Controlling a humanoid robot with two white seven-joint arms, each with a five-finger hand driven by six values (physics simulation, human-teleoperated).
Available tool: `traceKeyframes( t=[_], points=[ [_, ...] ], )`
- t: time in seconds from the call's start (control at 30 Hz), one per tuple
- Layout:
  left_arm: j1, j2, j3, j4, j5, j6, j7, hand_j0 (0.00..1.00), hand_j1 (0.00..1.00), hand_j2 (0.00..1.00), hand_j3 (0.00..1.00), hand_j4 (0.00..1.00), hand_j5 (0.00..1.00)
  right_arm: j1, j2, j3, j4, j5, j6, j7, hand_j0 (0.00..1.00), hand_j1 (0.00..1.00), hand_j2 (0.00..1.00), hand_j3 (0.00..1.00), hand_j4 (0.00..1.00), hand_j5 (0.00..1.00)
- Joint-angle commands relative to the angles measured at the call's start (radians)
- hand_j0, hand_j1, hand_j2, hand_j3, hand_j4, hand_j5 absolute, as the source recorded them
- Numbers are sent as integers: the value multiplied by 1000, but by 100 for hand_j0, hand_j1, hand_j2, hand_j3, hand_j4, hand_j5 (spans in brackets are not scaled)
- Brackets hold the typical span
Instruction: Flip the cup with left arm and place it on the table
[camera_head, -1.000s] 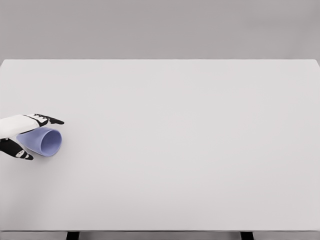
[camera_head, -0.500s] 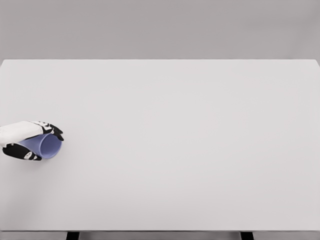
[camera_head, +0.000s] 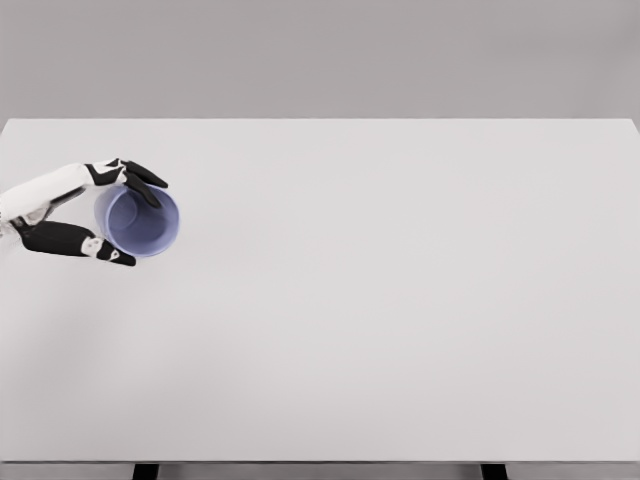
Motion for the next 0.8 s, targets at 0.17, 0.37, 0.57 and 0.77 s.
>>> traceKeyframes(
  t=[0.17, 0.37, 0.57, 0.77],
  points=[
    [12, -214, -11, -12, 536, 201, -7, 54, 54, 54, 54, 54, 54, -2, 0, 0, -1, 0, 0, 0, 100, 100, 100, 100, 100, 100],
    [46, -301, -13, 34, 656, 394, -1, 54, 54, 54, 54, 54, 54, 0, 0, 0, -1, 0, 0, 0, 100, 100, 100, 100, 100, 100],
    [57, -327, -12, 56, 642, 405, -3, 54, 54, 54, 54, 54, 54, -2, 0, 0, 1, 0, 0, 0, 100, 100, 100, 100, 100, 100],
    [94, -359, -19, 119, 641, 405, -7, 54, 54, 54, 54, 54, 54, -2, 0, 0, -1, 0, 0, 0, 100, 100, 100, 100, 100, 100]
  ],
)
